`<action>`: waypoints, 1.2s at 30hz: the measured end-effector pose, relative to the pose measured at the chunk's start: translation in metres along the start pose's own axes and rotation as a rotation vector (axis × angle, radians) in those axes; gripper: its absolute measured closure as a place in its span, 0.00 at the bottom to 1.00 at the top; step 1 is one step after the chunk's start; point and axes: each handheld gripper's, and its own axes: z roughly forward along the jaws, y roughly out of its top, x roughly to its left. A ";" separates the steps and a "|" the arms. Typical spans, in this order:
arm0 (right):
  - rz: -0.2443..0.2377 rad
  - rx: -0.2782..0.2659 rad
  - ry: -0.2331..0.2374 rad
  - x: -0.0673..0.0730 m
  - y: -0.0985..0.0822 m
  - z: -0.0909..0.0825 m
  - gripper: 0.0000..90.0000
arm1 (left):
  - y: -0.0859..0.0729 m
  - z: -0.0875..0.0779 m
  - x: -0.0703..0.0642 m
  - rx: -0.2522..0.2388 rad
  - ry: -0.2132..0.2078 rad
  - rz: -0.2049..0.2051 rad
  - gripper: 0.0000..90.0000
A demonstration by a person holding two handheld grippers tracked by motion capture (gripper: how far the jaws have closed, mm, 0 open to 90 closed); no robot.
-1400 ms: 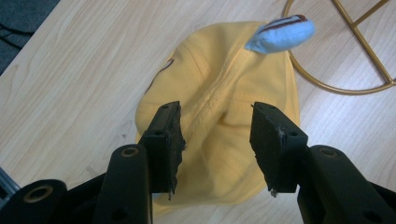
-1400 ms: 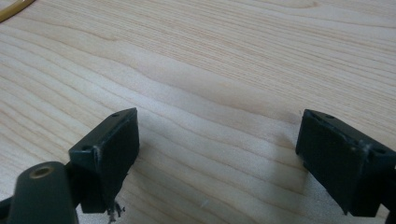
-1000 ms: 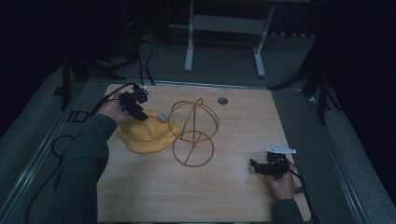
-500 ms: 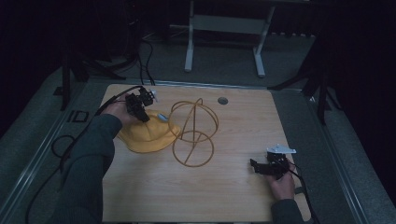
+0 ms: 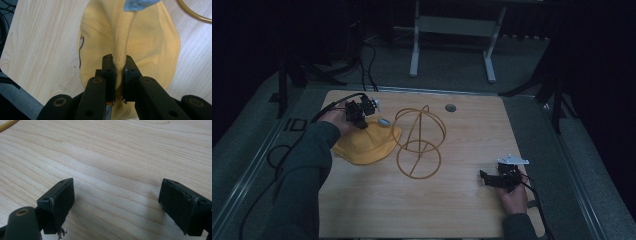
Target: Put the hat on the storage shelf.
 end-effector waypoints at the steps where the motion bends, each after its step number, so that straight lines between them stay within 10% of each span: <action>1: 0.000 0.000 0.000 0.000 0.000 0.000 0.15 | -0.001 -0.001 0.000 -0.002 0.001 -0.002 0.92; 36: 0.000 0.000 0.000 0.000 0.000 0.000 0.15 | -0.032 -0.059 -0.001 -0.079 -0.066 -0.008 0.93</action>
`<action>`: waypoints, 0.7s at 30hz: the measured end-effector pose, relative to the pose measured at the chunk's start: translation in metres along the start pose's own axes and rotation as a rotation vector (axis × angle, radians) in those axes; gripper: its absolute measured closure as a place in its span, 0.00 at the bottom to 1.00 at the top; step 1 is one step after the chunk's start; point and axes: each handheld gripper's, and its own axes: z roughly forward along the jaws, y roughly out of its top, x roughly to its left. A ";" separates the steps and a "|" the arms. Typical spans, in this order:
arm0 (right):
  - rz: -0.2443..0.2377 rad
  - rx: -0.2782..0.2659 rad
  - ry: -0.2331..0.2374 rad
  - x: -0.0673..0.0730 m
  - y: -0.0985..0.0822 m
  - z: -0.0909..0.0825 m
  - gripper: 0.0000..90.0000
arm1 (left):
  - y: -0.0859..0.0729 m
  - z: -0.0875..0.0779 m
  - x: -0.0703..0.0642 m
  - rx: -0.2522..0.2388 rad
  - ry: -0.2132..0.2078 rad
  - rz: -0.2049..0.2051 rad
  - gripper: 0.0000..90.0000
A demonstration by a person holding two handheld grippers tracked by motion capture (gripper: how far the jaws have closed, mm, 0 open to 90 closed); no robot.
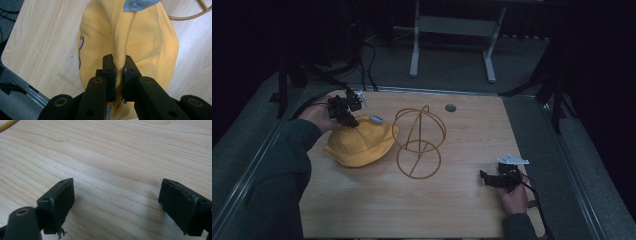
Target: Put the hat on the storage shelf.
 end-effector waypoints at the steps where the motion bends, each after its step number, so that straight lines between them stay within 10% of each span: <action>1: 0.000 0.000 0.000 0.000 0.000 0.000 0.15 | -0.001 -0.002 0.000 -0.005 0.000 0.004 0.93; 21: -0.001 -0.001 -0.001 0.000 0.000 0.000 0.15 | -0.029 -0.032 0.001 -0.129 -0.032 -0.037 0.93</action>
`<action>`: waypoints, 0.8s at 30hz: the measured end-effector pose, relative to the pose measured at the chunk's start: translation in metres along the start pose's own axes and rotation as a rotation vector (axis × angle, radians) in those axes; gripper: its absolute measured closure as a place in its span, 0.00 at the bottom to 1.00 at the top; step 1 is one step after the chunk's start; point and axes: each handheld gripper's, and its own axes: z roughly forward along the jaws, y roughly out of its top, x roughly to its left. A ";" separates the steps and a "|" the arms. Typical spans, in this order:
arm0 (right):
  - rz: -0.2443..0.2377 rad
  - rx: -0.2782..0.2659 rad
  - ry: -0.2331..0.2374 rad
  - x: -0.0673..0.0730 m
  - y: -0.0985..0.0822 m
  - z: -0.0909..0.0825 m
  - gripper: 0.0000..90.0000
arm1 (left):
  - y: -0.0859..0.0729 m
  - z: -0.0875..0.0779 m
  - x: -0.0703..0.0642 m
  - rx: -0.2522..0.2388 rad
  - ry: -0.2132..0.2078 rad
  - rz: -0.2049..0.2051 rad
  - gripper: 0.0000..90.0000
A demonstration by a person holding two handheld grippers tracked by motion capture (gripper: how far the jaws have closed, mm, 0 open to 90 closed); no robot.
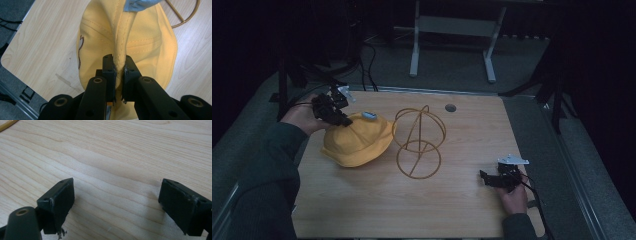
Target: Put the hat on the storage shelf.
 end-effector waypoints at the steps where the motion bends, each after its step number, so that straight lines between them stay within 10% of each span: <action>1: -0.001 0.000 0.000 0.000 0.000 0.000 0.15 | -0.001 -0.001 0.000 -0.003 0.000 0.000 0.93; 24: 0.004 0.001 0.000 0.000 0.000 0.000 0.15 | -0.022 -0.028 0.002 -0.121 -0.038 -0.031 0.93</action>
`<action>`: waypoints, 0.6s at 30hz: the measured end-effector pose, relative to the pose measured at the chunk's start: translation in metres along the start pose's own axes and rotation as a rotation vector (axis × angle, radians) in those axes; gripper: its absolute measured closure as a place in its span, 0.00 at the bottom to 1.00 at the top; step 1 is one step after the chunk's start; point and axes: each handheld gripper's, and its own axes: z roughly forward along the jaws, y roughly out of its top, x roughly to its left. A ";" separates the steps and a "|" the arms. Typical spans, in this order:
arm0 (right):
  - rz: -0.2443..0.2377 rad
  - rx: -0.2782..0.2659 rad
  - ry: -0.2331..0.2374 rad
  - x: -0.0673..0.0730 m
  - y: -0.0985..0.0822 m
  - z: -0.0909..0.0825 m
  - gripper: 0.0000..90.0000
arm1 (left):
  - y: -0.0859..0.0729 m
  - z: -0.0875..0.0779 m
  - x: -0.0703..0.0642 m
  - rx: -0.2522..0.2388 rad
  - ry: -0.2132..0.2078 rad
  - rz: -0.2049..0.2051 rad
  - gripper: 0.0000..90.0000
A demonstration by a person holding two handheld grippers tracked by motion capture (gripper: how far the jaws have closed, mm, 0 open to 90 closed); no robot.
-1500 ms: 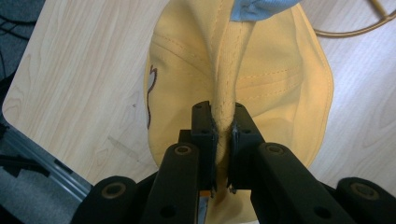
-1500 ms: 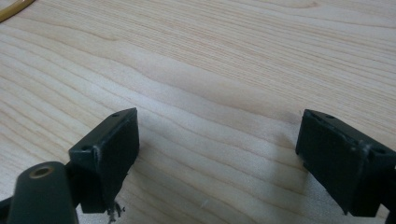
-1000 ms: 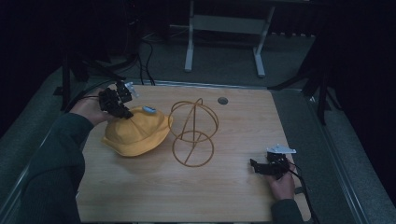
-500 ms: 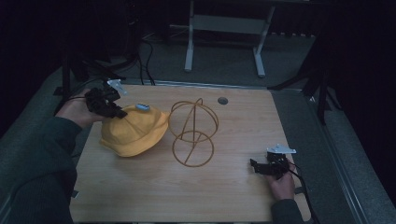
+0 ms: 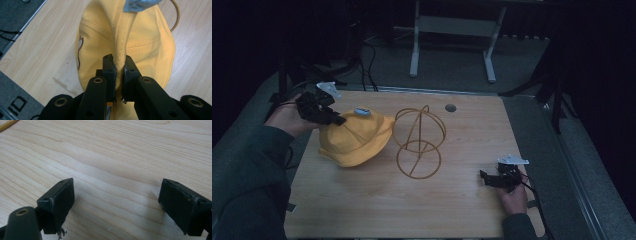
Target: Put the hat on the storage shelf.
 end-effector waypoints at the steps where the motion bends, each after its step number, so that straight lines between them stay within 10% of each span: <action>1: 0.000 0.000 0.000 0.000 0.000 0.000 0.15 | -0.001 -0.001 0.000 -0.008 0.003 -0.005 0.93; 18: 0.000 0.000 0.000 0.000 0.000 0.000 0.15 | -0.008 -0.020 0.003 -0.069 0.010 -0.029 0.93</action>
